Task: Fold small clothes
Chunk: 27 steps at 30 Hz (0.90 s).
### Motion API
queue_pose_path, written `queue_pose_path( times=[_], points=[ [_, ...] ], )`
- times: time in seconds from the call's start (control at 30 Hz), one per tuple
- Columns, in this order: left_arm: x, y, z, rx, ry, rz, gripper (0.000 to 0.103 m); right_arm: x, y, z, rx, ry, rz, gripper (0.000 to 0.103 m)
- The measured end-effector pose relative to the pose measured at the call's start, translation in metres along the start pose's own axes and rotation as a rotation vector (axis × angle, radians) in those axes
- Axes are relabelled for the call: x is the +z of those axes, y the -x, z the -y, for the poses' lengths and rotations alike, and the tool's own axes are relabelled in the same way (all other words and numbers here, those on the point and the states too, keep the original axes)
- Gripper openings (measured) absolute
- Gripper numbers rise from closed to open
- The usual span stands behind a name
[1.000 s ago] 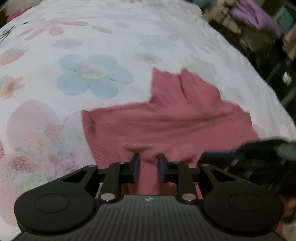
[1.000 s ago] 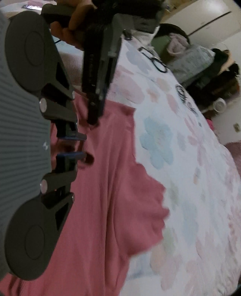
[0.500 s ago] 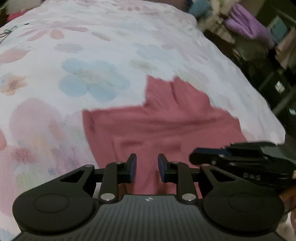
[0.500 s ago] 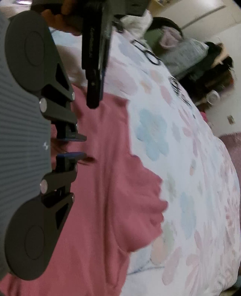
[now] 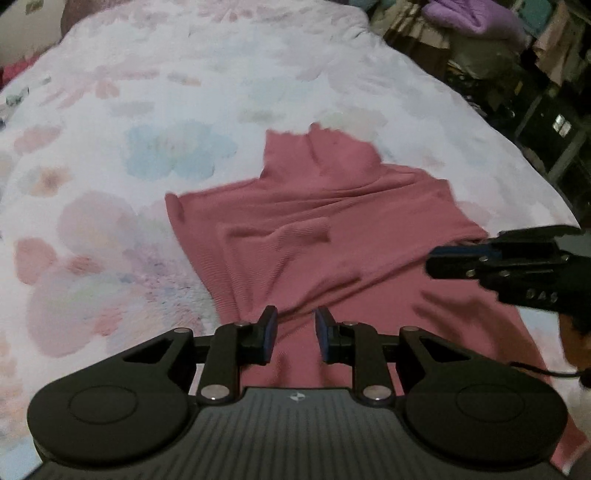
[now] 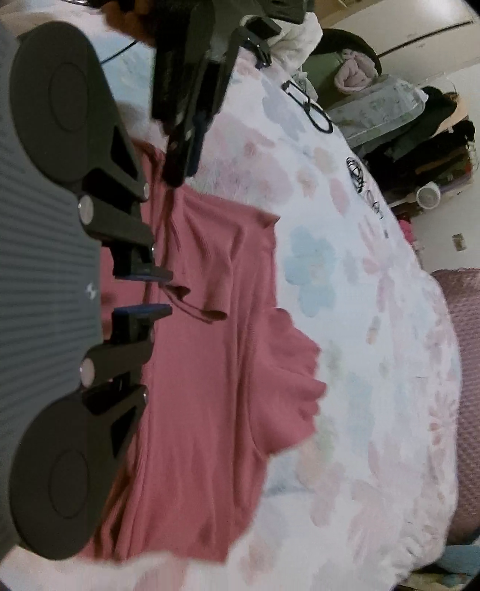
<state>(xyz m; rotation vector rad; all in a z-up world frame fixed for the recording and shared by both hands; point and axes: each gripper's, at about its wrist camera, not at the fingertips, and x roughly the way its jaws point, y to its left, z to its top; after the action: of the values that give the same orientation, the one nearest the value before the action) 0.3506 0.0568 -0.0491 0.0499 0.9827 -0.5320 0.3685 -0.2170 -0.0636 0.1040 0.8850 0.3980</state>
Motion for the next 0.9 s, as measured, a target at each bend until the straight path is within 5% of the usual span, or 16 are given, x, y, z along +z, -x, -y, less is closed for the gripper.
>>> queue_pose_path(
  times=[0.27, 0.4, 0.6, 0.9],
  points=[
    [0.0, 0.053, 0.012, 0.044, -0.01, 0.052, 0.041, -0.036, 0.092, 0.029, -0.091, -0.004, 0.01, 0.016],
    [0.021, 0.051, 0.007, 0.059, 0.006, 0.08, 0.049, -0.026, 0.103, 0.053, -0.106, -0.001, 0.022, 0.031],
    [0.066, 0.019, -0.009, 0.051, 0.042, 0.115, 0.059, 0.018, 0.076, 0.086, -0.123, 0.006, 0.013, 0.037],
    [0.136, -0.078, -0.045, -0.03, 0.132, 0.086, 0.065, 0.1, -0.021, 0.137, -0.096, 0.0, -0.055, 0.04]
  ],
)
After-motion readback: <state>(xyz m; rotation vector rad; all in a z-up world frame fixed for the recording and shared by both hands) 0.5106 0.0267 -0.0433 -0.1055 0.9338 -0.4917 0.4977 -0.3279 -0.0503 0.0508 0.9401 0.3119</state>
